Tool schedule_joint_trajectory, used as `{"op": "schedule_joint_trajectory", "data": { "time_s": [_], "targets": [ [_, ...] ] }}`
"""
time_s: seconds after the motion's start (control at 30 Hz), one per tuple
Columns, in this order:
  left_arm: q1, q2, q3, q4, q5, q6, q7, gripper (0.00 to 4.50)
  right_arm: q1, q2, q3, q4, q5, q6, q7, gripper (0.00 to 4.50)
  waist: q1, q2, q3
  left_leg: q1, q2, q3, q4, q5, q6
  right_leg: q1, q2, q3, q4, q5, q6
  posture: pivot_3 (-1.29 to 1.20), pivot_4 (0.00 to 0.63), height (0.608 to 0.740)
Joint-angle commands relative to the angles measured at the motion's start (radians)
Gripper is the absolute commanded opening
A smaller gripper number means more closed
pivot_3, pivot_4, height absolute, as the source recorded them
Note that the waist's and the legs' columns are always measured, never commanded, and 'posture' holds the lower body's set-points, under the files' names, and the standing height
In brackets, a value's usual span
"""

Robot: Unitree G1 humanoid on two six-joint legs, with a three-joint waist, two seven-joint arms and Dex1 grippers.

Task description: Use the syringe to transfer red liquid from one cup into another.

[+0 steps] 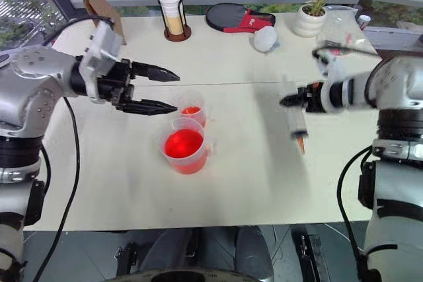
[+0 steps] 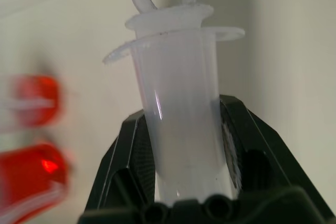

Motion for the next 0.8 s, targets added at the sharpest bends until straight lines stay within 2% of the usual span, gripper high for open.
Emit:
{"op": "schedule_joint_trajectory", "data": {
  "time_s": [0.03, 0.23, 0.37, 0.43, 0.6, 0.7, 0.8],
  "targets": [
    [-0.038, -0.020, -0.011, 0.027, 0.021, -0.038, -0.013, 3.41, -0.035, 0.023, -0.058, 0.029, -0.055, 0.007, -0.053, 1.39, 0.000, 0.000, 0.000, 0.000, 0.001, 0.000, 0.000, 0.000, 0.000, 0.000, 0.001, 0.000, 0.000, 0.000, 0.000, 0.00, 0.150, 0.739],
    [-0.035, -0.052, -0.030, 0.056, 0.057, -0.064, -0.003, 3.41, -0.001, 0.124, -0.117, 0.028, -0.127, 0.007, -0.134, 1.39, 0.004, 0.000, 0.000, 0.000, 0.001, 0.000, 0.000, 0.001, -0.002, 0.000, 0.001, 0.000, 0.000, 0.000, 0.000, 0.00, 0.150, 0.739],
    [-0.032, -0.057, -0.021, 0.055, 0.057, -0.051, 0.001, 3.45, 0.021, 0.172, -0.146, -0.006, -0.173, 0.001, -0.169, 3.28, 0.006, -0.001, 0.000, 0.000, 0.000, -0.001, 0.001, 0.002, -0.003, 0.000, 0.001, 0.000, 0.000, 0.000, 0.000, 0.00, 0.150, 0.739],
    [-0.033, -0.062, -0.012, 0.066, 0.060, -0.052, 0.016, 3.45, 0.014, 0.183, -0.166, 0.002, -0.192, -0.015, -0.179, 4.39, 0.007, -0.001, -0.001, 0.000, 0.000, -0.001, 0.002, 0.002, -0.003, 0.001, 0.001, 0.000, 0.000, 0.000, 0.000, 0.00, 0.150, 0.739],
    [-0.014, -0.042, 0.023, 0.095, 0.067, -0.063, 0.049, 3.45, 0.016, 0.143, -0.158, -0.064, -0.180, -0.092, -0.099, 4.45, 0.006, -0.001, -0.001, 0.001, 0.000, -0.001, 0.002, 0.002, -0.003, 0.002, 0.001, -0.001, 0.000, 0.000, 0.000, 0.00, 0.150, 0.739],
    [0.024, -0.006, 0.100, 0.116, 0.056, -0.044, 0.105, 3.45, -0.014, 0.056, -0.127, -0.134, -0.148, -0.232, 0.064, 4.45, 0.003, -0.001, -0.001, 0.001, 0.000, -0.001, 0.001, 0.002, -0.003, 0.001, 0.001, -0.001, 0.001, 0.000, 0.000, 0.00, 0.150, 0.739],
    [0.102, 0.042, 0.197, 0.101, 0.026, 0.006, 0.167, 3.45, 0.039, -0.040, -0.140, -0.212, -0.121, -0.374, 0.224, 4.45, -0.001, 0.000, 0.000, 0.001, 0.000, -0.001, 0.000, 0.001, -0.001, 0.000, 0.001, -0.001, 0.001, 0.000, 0.001, 0.00, 0.150, 0.739]
  ]
}}
